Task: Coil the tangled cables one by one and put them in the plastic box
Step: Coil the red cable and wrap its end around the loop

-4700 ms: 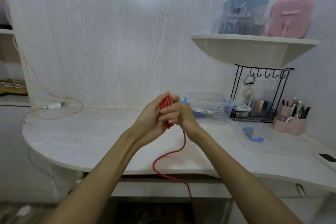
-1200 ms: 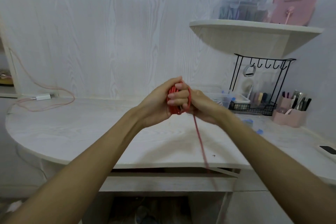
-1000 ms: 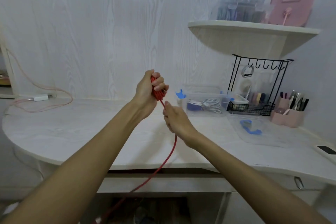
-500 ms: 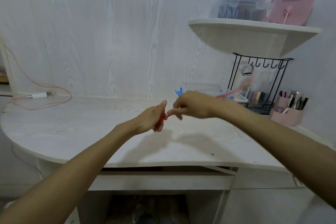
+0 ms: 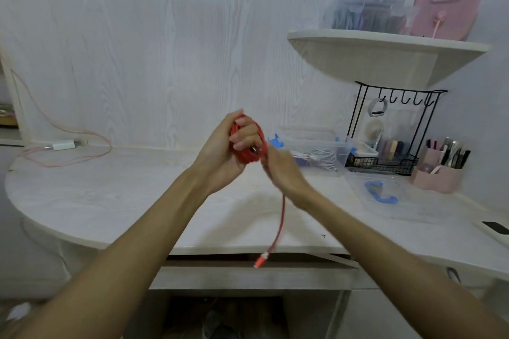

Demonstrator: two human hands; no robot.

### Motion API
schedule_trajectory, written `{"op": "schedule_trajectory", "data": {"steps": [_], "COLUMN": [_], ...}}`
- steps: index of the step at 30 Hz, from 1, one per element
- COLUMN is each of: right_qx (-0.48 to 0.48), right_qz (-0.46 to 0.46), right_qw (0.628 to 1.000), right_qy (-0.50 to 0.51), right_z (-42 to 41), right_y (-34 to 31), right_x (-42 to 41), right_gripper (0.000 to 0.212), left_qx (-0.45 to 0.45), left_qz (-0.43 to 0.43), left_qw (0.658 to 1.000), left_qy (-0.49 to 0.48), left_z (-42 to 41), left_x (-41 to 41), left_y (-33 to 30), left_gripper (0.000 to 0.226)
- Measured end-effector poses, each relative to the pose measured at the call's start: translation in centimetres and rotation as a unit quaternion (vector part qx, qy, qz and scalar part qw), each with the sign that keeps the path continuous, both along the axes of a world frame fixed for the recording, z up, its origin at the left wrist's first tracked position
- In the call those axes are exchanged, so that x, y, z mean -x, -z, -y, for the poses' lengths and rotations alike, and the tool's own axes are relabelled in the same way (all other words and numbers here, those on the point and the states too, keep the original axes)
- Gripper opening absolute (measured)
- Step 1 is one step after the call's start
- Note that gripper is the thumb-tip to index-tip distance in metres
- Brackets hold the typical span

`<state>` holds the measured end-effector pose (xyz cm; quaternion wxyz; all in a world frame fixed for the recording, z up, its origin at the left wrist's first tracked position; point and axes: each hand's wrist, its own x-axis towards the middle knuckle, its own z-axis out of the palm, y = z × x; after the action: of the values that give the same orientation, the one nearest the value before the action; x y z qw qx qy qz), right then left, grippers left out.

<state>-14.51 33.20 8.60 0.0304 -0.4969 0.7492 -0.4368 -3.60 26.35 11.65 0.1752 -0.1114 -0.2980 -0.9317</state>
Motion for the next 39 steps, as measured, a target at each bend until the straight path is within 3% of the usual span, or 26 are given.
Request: {"op": "schedule_trajectory", "data": {"steps": [3,6,10,13,16,17,20,24,27,30,33,35,39], "right_qx": [-0.081,-0.146,-0.275,-0.327,-0.336,-0.337,-0.337,-0.289,-0.183,-0.054,0.046,0.07,0.036], "right_qz": [-0.067,-0.069,-0.141,-0.269,-0.337,-0.332,-0.266,-0.163,-0.03,0.111,0.098,0.113,0.206], "right_qw": [0.994,0.986,0.941,0.889,0.859,0.857,0.871,0.919,0.961,0.973,0.99,0.989,0.971], "right_qy": [-0.018,-0.05,-0.136,-0.175,-0.191,-0.205,-0.24,-0.213,-0.203,-0.194,-0.095,-0.062,-0.116], "right_z": [-0.5,-1.2,-2.5,-3.4,-3.1,-2.9,-2.4,-3.1,-3.8,-3.3,-1.8,-1.2,-1.3], "right_y": [1.9,1.6,0.1,-1.8,-4.5,-5.4,-7.7,-8.6,-6.9,-3.6,0.1,1.6,1.9], "right_x": [-2.7,-4.1,-4.2,-3.4,-2.3,-2.0,-0.5,2.3,3.2,2.2,0.4,-0.2,-0.7], "right_gripper": [0.027,0.025,0.028,0.027,0.029,0.031,0.039,0.047,0.052,0.052,0.049,0.045,0.049], "left_qx": [-0.042,0.065,0.237,0.414,0.583,0.599,0.518,0.373,0.326,0.26,0.181,0.163,0.164], "left_qz": [0.031,0.118,0.231,0.286,0.304,0.295,0.266,0.216,0.158,0.122,0.082,0.075,0.07], "left_qw": [0.986,0.938,0.845,0.766,0.71,0.72,0.813,0.899,0.929,0.957,0.98,0.983,0.983], "left_qy": [-0.157,-0.318,-0.421,-0.401,-0.252,-0.188,-0.01,0.083,0.073,0.031,-0.012,-0.034,-0.043], "left_z": [1.0,1.8,2.9,3.2,2.8,2.6,1.7,1.1,1.2,0.8,0.5,0.5,1.2], "left_x": [1.0,1.8,2.3,1.9,0.8,0.5,0.3,-0.4,-0.8,-0.5,0.0,0.1,-0.1], "left_y": [0.3,1.5,2.9,4.2,5.7,6.0,5.9,4.6,3.5,2.8,2.9,3.2,3.6], "left_gripper": [0.037,0.038,0.034,0.036,0.049,0.05,0.05,0.064,0.053,0.048,0.049,0.049,0.05]}}
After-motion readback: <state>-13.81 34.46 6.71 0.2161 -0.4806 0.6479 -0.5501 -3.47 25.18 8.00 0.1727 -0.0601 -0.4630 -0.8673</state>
